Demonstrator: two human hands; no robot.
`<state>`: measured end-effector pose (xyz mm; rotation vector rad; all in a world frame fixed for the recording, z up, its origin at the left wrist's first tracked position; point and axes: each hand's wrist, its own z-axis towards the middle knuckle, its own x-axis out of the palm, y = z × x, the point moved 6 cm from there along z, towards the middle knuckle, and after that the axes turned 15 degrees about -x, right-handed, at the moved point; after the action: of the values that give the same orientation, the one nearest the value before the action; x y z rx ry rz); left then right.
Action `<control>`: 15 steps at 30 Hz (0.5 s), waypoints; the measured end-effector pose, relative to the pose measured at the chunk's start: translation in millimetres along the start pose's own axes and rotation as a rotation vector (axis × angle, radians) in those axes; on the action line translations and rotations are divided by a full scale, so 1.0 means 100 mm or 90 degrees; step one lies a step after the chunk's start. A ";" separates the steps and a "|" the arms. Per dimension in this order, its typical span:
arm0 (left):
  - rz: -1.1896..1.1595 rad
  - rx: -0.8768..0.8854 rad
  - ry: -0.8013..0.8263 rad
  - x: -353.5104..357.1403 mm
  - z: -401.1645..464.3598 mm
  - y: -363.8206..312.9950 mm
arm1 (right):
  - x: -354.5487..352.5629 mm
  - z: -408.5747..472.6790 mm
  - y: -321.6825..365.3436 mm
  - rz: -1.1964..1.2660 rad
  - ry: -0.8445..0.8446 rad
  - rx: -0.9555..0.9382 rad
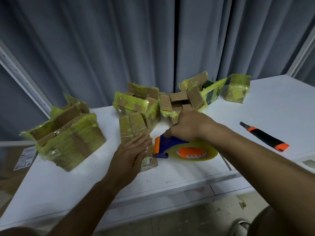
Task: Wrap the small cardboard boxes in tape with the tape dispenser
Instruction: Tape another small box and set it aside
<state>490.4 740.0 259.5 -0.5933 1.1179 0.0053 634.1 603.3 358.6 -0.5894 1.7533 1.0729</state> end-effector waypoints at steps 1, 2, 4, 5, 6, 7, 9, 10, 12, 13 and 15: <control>0.001 0.002 0.002 0.00 0.00 0.01 | 0.00 0.02 -0.06 0.042 0.019 0.014; 0.000 0.003 0.004 0.00 0.00 0.01 | 0.00 0.03 -0.10 0.076 0.038 0.022; -0.004 0.003 0.009 0.00 0.01 0.03 | 0.00 0.03 -0.15 0.120 0.076 0.021; -0.004 0.003 0.011 0.00 0.01 0.03 | 0.01 0.03 -0.15 0.128 0.090 0.019; -0.002 0.005 0.014 0.00 0.02 0.02 | 0.02 0.04 -0.15 0.125 0.094 0.019; -0.001 0.007 0.015 0.00 0.02 0.01 | 0.00 0.03 -0.12 0.116 0.085 0.019; -0.003 0.009 0.016 -0.01 0.02 0.00 | -0.06 0.00 0.01 0.032 0.026 -0.002; -0.004 0.006 0.017 -0.01 0.03 -0.01 | -0.07 -0.02 0.11 -0.042 -0.010 -0.027; -0.010 0.000 0.015 -0.03 0.03 -0.03 | -0.02 -0.11 0.33 -0.180 -0.088 -0.070; -0.008 0.008 0.013 -0.03 0.03 -0.06 | 0.06 -0.14 0.44 -0.238 -0.113 -0.102; 0.007 0.044 0.010 -0.02 -0.01 -0.13 | 0.34 -0.12 0.57 -0.330 -0.079 -0.152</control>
<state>492.6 729.4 266.7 -0.5261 1.1326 -0.0291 570.4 624.0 352.9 -1.0360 1.2713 0.9260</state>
